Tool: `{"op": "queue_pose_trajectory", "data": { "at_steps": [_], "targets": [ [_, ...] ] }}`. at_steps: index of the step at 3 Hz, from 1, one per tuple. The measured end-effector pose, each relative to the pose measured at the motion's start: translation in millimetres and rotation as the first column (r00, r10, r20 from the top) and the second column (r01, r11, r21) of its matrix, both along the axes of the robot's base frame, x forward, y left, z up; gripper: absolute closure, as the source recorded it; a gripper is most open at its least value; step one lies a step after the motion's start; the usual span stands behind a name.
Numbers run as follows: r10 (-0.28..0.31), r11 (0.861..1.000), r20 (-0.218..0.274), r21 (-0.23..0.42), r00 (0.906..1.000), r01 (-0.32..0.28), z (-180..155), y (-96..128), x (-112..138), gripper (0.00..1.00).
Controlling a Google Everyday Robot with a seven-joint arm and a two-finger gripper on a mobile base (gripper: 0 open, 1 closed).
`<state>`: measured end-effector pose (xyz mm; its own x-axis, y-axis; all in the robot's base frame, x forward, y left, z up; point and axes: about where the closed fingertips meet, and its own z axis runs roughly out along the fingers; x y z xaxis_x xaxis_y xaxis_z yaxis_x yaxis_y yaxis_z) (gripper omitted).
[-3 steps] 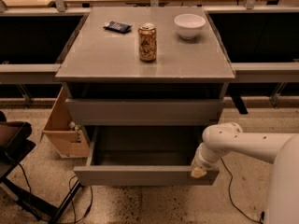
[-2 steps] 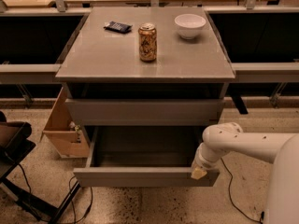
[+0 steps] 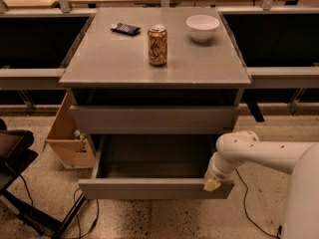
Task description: Open middle drawer
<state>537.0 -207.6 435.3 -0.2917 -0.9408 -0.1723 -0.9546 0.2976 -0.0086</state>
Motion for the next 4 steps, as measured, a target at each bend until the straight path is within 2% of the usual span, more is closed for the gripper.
{"op": "queue_pose_trajectory", "data": {
  "at_steps": [1, 2, 3, 4],
  "targets": [
    [0.0, 1.0, 0.0, 0.0, 1.0, 0.0, 0, 0, 0, 0.15],
    [0.0, 1.0, 0.0, 0.0, 1.0, 0.0, 0, 0, 0, 0.0],
    [0.006, 1.0, -0.002, 0.003, 1.0, -0.006, -5, 6, -11, 0.0],
    [-0.021, 0.999, -0.013, 0.034, 0.9997, 0.022, 9, 30, -72, 0.27]
  ]
}}
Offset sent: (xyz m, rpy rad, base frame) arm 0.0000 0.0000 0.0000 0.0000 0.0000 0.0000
